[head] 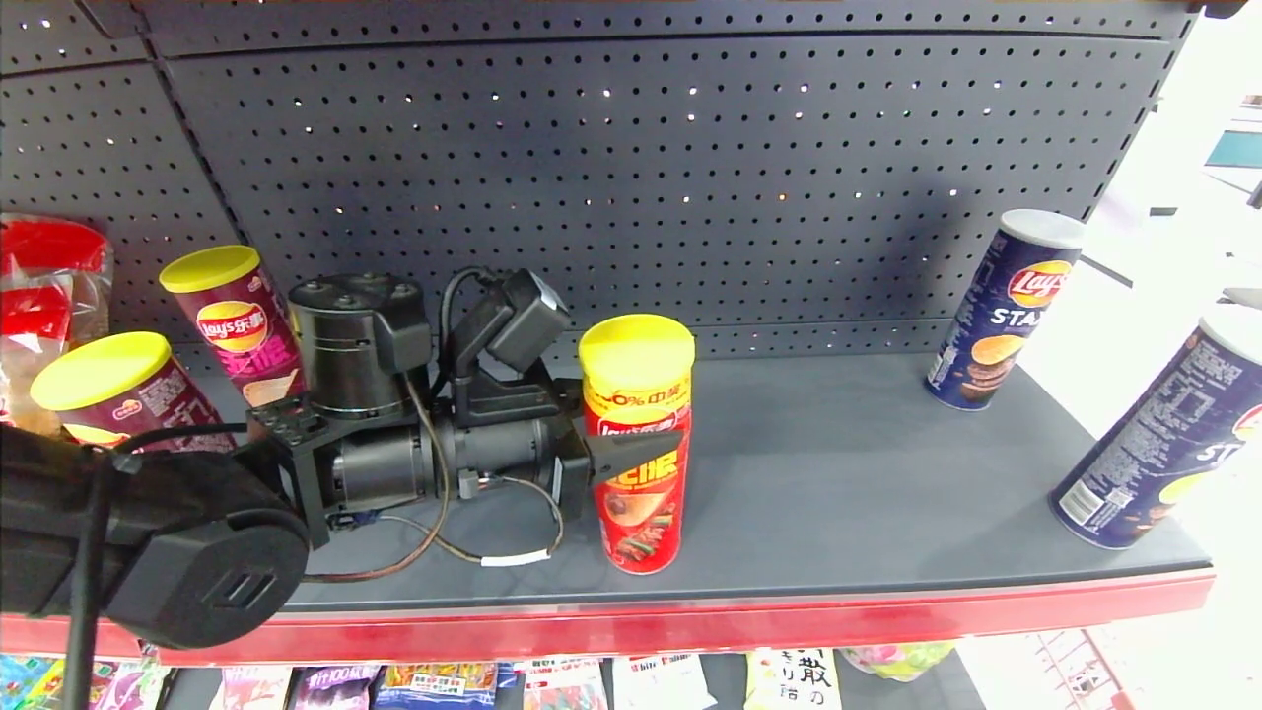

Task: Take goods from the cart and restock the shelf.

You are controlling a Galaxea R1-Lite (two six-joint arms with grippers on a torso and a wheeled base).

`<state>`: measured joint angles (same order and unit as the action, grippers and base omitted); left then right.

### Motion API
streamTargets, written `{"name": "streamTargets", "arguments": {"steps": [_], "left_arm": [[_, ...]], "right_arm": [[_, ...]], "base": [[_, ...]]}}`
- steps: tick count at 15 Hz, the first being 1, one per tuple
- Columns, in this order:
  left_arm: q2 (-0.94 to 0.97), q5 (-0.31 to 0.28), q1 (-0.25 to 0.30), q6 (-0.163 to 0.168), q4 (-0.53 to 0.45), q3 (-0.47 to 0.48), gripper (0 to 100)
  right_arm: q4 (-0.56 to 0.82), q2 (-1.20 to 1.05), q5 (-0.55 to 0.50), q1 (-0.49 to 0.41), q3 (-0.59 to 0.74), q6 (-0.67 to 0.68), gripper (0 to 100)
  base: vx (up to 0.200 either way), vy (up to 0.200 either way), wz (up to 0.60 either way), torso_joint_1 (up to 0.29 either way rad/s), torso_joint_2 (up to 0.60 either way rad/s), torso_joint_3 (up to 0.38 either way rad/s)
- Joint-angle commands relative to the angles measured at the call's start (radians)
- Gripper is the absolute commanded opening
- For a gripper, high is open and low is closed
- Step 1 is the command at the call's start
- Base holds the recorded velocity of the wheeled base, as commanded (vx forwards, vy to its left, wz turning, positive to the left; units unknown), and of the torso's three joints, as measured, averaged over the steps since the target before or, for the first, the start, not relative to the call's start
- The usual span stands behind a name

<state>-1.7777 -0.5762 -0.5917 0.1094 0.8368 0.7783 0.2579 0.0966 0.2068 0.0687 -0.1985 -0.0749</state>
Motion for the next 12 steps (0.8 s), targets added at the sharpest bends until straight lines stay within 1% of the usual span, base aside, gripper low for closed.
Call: {"name": "streamTargets", "arguments": {"steps": [1,10,12], "left_arm": [[0.004,0.001,-0.01,-0.004,-0.004,-0.008,0],[0.017,0.009,-0.016,-0.007,-0.004,-0.008,0],[0.017,0.009,-0.016,-0.004,-0.002,-0.025,0]], "right_arm": [[0.0,0.0,0.0,0.0,0.001,0.0,0],[0.001,0.0,0.0,-0.001,0.002,0.0,0],[0.001,0.0,0.0,0.0,0.001,0.0,0]], "base": [[0.0,0.0,0.0,0.0,0.0,0.0],[0.0,0.0,0.0,0.0,0.0,0.0],[0.0,0.0,0.0,0.0,0.0,0.0]]}}
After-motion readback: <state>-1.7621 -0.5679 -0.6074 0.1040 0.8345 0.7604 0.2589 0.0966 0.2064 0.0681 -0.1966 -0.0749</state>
